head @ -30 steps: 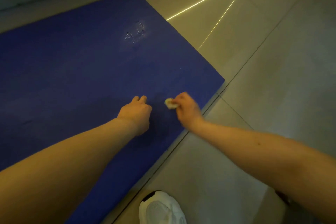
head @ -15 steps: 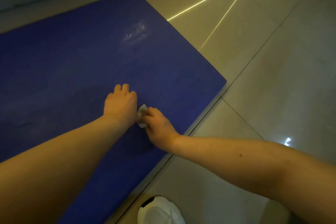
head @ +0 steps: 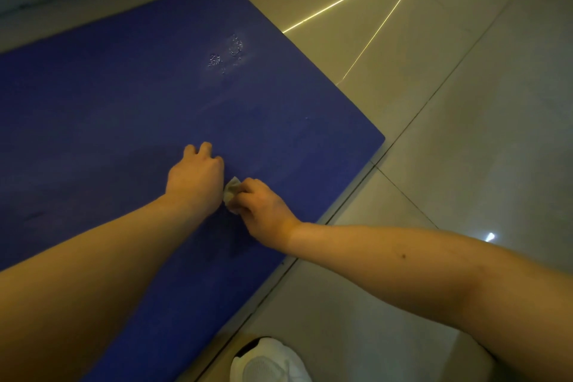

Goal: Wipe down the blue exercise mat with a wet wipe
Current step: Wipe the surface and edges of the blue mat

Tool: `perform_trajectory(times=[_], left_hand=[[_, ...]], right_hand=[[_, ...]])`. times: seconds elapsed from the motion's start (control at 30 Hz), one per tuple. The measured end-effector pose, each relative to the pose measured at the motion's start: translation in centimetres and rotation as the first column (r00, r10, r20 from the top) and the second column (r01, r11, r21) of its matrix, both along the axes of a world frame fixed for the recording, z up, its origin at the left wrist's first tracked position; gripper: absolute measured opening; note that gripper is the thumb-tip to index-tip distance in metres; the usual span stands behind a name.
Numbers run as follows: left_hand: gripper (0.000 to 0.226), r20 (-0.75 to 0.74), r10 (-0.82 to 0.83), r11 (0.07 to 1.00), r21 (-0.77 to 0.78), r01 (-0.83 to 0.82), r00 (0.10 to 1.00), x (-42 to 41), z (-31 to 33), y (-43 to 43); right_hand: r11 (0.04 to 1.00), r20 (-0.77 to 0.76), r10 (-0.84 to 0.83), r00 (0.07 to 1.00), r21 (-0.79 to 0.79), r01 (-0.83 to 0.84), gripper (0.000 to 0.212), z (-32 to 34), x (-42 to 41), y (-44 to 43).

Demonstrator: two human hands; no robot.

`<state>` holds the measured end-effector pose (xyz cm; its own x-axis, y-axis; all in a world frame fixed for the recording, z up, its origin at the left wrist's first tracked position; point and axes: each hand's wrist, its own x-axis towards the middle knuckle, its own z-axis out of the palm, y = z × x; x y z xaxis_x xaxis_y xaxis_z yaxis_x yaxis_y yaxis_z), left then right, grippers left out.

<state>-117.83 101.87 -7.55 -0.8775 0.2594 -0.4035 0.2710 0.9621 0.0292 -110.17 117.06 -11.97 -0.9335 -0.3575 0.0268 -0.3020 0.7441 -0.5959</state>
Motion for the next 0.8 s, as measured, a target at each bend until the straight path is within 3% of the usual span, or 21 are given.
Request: perform_trajectory(times=[0.07,0.2,0.4,0.47,0.67,0.8], left_hand=[[0.035,-0.002,-0.004,1.000,0.019,0.004,1.000,-0.1,-0.2,-0.3],[0.035,0.001,-0.035,0.998,0.051,0.035,0.999,-0.1,-0.3,-0.9],[0.045,0.022,-0.054,0.998,0.038,0.053,0.998,0.2,-0.4,-1.0],[0.046,0.029,-0.051,0.998,0.035,0.050,0.998,0.2,-0.4,-1.0],[0.026,-0.008,-0.008,0.991,0.130,0.009,1.000,0.5,-0.3,-1.7],[0.019,-0.099,0.047,0.990,0.137,-0.033,0.994,0.8,-0.1,-3.3]], right_hand=[[0.998,-0.013,-0.056,0.998,-0.037,0.055,0.012,0.4,-1.1,0.3],[0.947,-0.082,-0.321,0.944,-0.023,0.320,0.025,0.6,-6.7,3.1],[0.816,-0.013,-0.570,0.822,0.112,0.568,0.021,1.0,-12.5,5.5],[0.808,0.016,-0.585,0.811,0.102,0.580,0.018,1.4,-12.0,4.4],[0.980,-0.019,-0.196,0.980,-0.022,0.196,0.024,1.5,-4.1,-0.8],[0.995,-0.020,0.101,0.995,0.024,-0.101,0.015,1.6,-3.4,-0.8]])
